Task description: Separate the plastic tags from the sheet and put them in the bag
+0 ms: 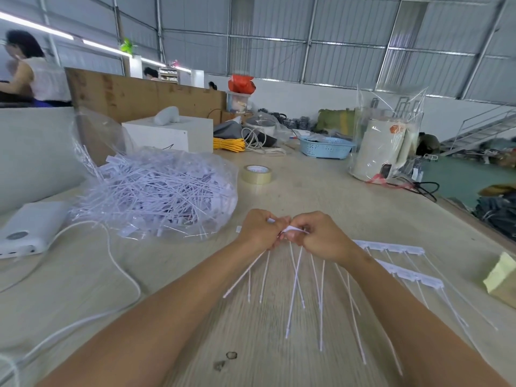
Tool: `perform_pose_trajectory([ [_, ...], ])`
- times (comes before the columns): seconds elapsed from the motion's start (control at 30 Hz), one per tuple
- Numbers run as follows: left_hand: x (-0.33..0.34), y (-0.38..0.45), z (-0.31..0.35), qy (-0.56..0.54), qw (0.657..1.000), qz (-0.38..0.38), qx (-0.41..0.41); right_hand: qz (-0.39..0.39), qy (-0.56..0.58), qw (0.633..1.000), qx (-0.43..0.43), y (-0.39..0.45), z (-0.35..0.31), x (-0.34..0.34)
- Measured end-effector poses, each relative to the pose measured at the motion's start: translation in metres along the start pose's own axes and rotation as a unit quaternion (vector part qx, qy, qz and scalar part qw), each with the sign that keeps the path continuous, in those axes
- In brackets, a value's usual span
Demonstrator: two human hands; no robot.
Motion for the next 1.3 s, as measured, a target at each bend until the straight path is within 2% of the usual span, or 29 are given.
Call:
perform_pose_trajectory([
  [0.1,0.0,0.0,-0.002,0.026,1.0,-0.003,-0.016,0.007,-0.03,0.999,-0.01,-0.001,0.0,-0.001],
  [0.2,-0.001,-0.001,-0.004,0.054,0.998,-0.01,-0.038,-0.014,-0.154,0.988,-0.019,0.0,-0.003,0.005],
  [0.27,-0.002,-0.002,-0.005,0.068,0.996,-0.021,-0.05,-0.022,-0.184,0.982,-0.024,0.001,-0.003,0.008],
  [0.4,-0.002,-0.001,-0.005,0.085,0.994,-0.043,-0.062,-0.027,-0.119,0.992,-0.036,-0.001,-0.003,0.008],
  [0.53,0.001,-0.002,-0.007,0.078,0.988,-0.102,-0.091,-0.057,-0.034,0.997,-0.044,-0.003,-0.006,0.009],
  [0.8,-0.004,-0.017,0.005,0.103,0.965,-0.216,-0.106,-0.142,0.093,0.984,-0.059,-0.011,-0.019,0.013],
  [0.93,-0.018,-0.029,0.032,0.196,0.952,-0.227,-0.059,-0.101,0.126,0.984,-0.071,-0.008,-0.025,0.007],
  [1.03,-0.045,-0.041,0.046,0.228,0.935,-0.261,-0.073,-0.069,0.142,0.984,-0.081,-0.006,-0.026,0.001],
  [1.1,-0.084,-0.039,0.053,0.282,0.93,-0.223,-0.081,-0.065,0.143,0.984,-0.081,-0.007,-0.026,0.001],
  [1.17,-0.129,-0.027,0.055,0.376,0.911,-0.144,-0.087,-0.068,0.14,0.985,-0.079,-0.007,-0.025,0.003],
  [1.23,-0.157,-0.01,0.05,0.484,0.866,-0.089,-0.094,-0.073,0.131,0.986,-0.074,-0.007,-0.024,0.005],
  [1.3,-0.166,0.006,0.048,0.567,0.821,-0.027,-0.066,-0.075,0.125,0.987,-0.07,-0.006,-0.023,0.006],
])
Point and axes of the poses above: each hand's wrist, its own y-axis towards the middle knuckle, its own x-axis out of the palm, z = x × y, the point moved 9 cm from there along y, towards the middle knuckle, and after that the axes turned 7 degrees about -z, right-handed, at the moved point
